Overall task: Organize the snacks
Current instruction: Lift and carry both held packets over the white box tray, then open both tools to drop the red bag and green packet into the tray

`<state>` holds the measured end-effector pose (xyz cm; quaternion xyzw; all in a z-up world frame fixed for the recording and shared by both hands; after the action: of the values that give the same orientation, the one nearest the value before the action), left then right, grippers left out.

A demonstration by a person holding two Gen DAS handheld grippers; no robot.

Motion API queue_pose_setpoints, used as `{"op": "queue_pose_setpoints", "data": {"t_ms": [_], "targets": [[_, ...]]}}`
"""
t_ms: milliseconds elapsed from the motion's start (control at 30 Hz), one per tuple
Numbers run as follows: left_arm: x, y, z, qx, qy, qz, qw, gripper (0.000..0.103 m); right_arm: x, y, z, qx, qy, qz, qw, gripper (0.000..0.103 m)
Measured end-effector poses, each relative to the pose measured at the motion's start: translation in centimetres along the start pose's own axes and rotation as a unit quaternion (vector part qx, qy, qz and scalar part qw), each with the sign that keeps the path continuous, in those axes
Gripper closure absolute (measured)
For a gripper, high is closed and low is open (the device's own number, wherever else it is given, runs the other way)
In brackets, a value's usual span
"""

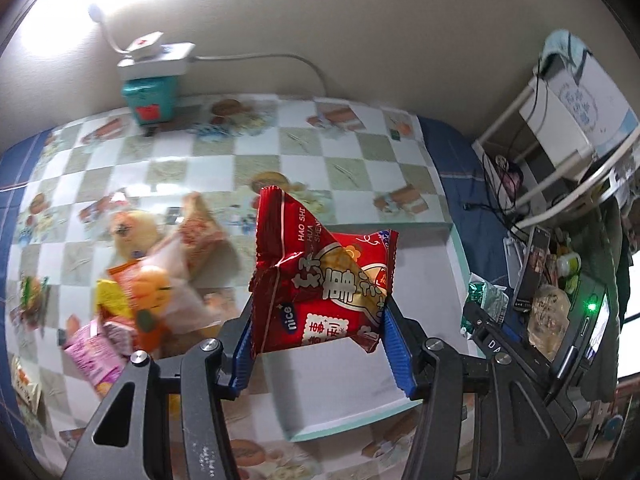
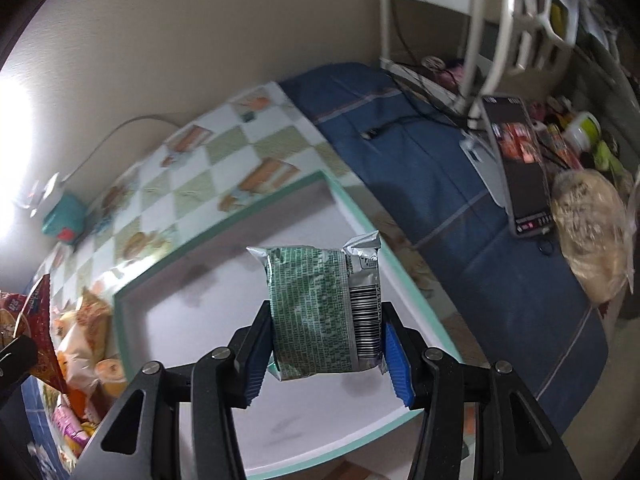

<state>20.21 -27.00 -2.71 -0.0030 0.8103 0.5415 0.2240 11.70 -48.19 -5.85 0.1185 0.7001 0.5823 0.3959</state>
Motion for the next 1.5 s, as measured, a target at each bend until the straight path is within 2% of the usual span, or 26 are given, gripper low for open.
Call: {"op": "queue_pose_setpoints", "data": {"t_ms": [167,300,533,800,933,1100,1233,1267,1333,1467,1500], "targets": [[0.1,-3.8,-1.4,0.024,-0.002,0.02,0.9995,0.046,0.5,-2.5,-1.3,0.025,-0.015,0.023,0.999,0.049],[0.3,-7.0,-1.7,0.023,-0.003,0.039,0.999,0.046,1.3,-4.7,-1.0,0.035,-0.006,0.044,0.998,0.049],[0.9,-11.5,-1.7,0.03,0.016,0.072,0.9968,0.046,1.4,-6.6,-1.0,0.053,-0.002,0.054,0.997,0.049],[1.1,-14.1,-2.4,0.017,0.009,0.091,0.9956,0.045,1.4,-7.3,-1.1,0.045,-0.011,0.063,0.997,0.049],[1.1,-14.5,-2.5,0.003,0.002,0.09,0.9959,0.043,1.2,-7.3,-1.0,0.041,-0.011,0.062,0.997,0.049],[0.7,-14.3,-2.4,-0.009,0.003,0.078,0.9969,0.027,1.1,-6.9,-1.0,0.039,-0.006,0.06,0.997,0.049],[0.4,-13.6,-2.4,-0.013,-0.003,0.067,0.9977,0.026,1.2,-6.3,-0.9,0.037,0.001,0.058,0.998,0.047],[0.3,-13.4,-2.4,-0.013,-0.003,0.063,0.9979,0.023,1.1,-6.2,-0.8,0.036,0.003,0.055,0.998,0.045],[0.1,-12.6,-2.4,-0.014,-0.003,0.054,0.9984,0.013,0.9,-5.7,-0.6,0.034,0.007,0.048,0.998,0.034],[-0.6,-10.8,-2.2,-0.03,-0.014,0.026,0.9991,0.012,0.6,-4.8,-0.2,0.027,0.015,0.036,0.999,0.031],[-0.8,-10.3,-2.1,-0.041,-0.02,0.015,0.9989,0.012,0.6,-4.6,-0.1,0.026,0.016,0.034,0.999,0.026]]}}
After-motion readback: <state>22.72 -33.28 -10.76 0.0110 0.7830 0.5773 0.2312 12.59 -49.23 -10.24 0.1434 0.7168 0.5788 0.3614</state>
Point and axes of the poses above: each gripper's, at about its wrist camera, not at the fingertips, and y roughly against the way its jaws point, z to its left, x to its underside, the point moved 5 cm from there along -y, roughly the way its jaws point, and after that the axes turned 3 degrees about x, right-handed, at the moved point
